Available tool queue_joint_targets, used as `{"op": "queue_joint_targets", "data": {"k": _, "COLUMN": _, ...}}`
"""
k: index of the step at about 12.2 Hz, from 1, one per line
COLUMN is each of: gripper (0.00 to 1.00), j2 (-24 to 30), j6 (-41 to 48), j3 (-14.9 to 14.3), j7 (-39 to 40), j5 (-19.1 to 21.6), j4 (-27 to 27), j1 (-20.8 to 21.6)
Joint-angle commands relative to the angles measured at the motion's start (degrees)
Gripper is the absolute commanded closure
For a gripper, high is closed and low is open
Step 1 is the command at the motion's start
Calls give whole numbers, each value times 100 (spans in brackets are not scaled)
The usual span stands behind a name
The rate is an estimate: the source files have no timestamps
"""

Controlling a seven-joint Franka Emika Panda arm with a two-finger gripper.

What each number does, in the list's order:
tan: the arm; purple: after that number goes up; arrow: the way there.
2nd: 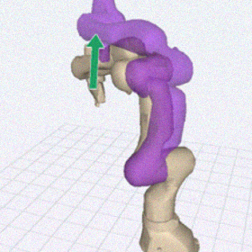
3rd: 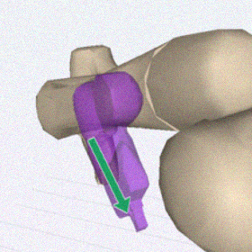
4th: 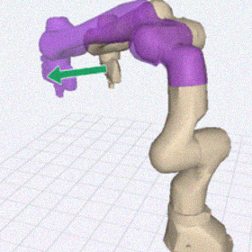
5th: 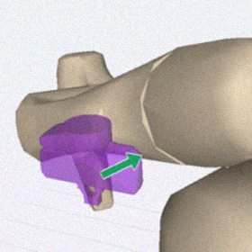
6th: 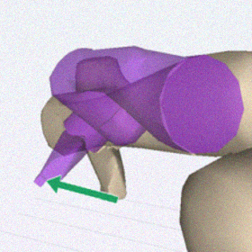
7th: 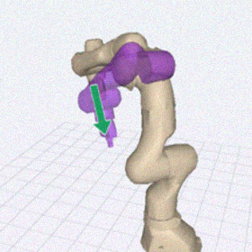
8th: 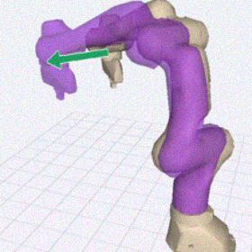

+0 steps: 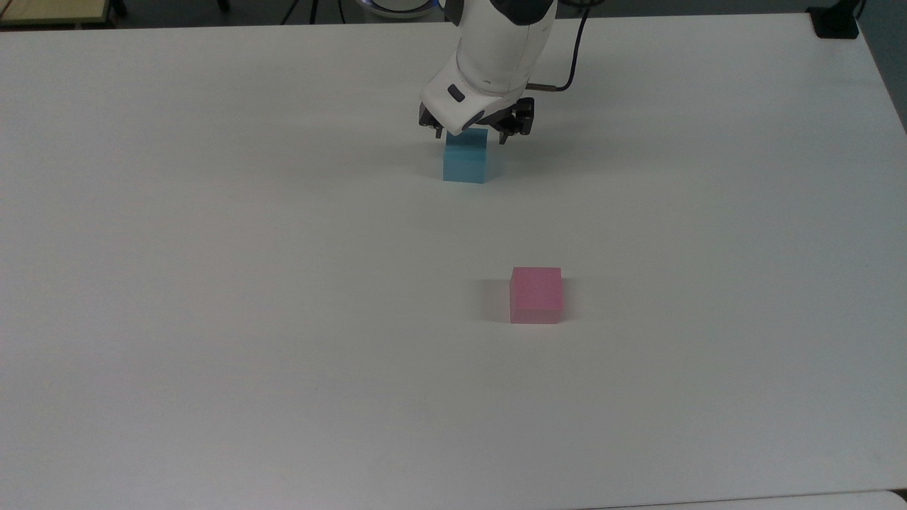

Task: Put blue cube on pink cube
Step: 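Close the gripper on the light blue cube and lift it, then carry the blue cube over the pink cube and lower it on top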

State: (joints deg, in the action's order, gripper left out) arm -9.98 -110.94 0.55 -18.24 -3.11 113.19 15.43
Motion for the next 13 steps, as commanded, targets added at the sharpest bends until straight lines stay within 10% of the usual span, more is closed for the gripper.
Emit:
{"op": "queue_joint_targets", "data": {"k": 1, "gripper": 0, "j2": -4, "j6": -120, "j3": 15, "j7": 259, "j5": -76, "j4": 326, "j1": -75}}
{"op": "queue_joint_targets", "data": {"k": 6, "gripper": 0, "j2": -311, "j6": -674, "j3": 15, "j7": 189, "j5": -67, "j4": 327, "j1": -76}}
{"op": "queue_joint_targets", "data": {"k": 10, "gripper": 81, "j2": -242, "j6": -578, "j3": 24, "j7": 268, "j5": -41, "j4": 196, "j1": -41}}
{"op": "queue_joint_targets", "data": {"k": 13, "gripper": 87, "j2": -127, "j6": 377, "j3": 7, "j7": 758, "j5": 125, "j4": -654, "j1": -119}}
